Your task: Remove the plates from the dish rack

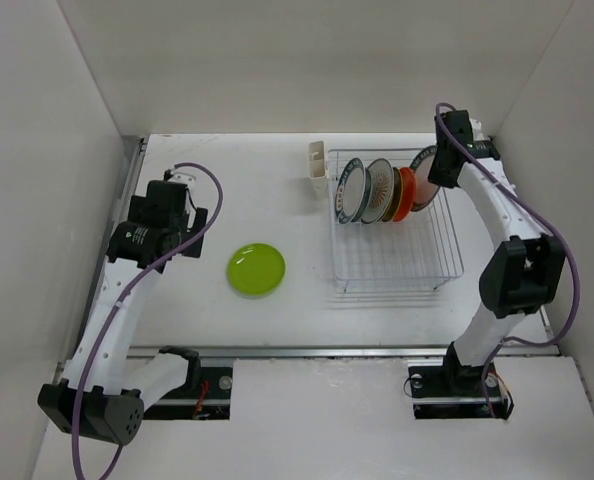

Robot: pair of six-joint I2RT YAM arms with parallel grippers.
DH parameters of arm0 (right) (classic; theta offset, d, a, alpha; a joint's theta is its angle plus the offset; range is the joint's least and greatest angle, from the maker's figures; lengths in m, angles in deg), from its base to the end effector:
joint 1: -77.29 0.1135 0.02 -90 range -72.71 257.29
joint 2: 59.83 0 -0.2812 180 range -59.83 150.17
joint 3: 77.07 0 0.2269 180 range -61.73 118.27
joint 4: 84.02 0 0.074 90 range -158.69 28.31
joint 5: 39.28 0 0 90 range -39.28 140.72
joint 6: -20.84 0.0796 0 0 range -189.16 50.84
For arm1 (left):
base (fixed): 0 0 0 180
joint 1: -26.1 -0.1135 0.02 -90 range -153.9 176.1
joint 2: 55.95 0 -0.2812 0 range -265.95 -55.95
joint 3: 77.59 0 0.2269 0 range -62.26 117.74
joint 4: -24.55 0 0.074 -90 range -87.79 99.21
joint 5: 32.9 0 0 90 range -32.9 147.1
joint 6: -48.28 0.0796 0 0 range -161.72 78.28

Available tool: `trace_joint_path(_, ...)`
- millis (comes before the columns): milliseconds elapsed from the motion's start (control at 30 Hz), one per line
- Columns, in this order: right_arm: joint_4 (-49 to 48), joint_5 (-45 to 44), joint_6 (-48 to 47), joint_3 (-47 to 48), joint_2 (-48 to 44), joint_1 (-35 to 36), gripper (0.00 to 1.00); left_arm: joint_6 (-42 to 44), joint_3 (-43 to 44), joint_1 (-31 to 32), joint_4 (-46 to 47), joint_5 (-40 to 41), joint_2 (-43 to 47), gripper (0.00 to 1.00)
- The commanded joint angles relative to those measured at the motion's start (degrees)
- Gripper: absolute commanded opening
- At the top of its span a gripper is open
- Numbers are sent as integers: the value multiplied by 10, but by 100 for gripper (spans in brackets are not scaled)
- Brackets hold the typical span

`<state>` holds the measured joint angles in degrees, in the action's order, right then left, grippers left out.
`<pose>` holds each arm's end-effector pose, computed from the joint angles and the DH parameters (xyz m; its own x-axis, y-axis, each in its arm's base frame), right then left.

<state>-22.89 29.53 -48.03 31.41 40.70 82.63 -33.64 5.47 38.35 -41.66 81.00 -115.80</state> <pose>0.3859 0.0072 0.3027 -0.6970 0.2724 -0.6633 0.4076 0.9116 -0.0539 0.1971 -0.0098 0.3460 -0.6733 0.2777 -0.6853 -0.0009 0.9265 0.3764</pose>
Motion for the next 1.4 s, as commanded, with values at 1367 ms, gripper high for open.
trace_joint_path(1367,-377,663,59,-53,31,254,0,-81,104,-62,149,-520,-218,66)
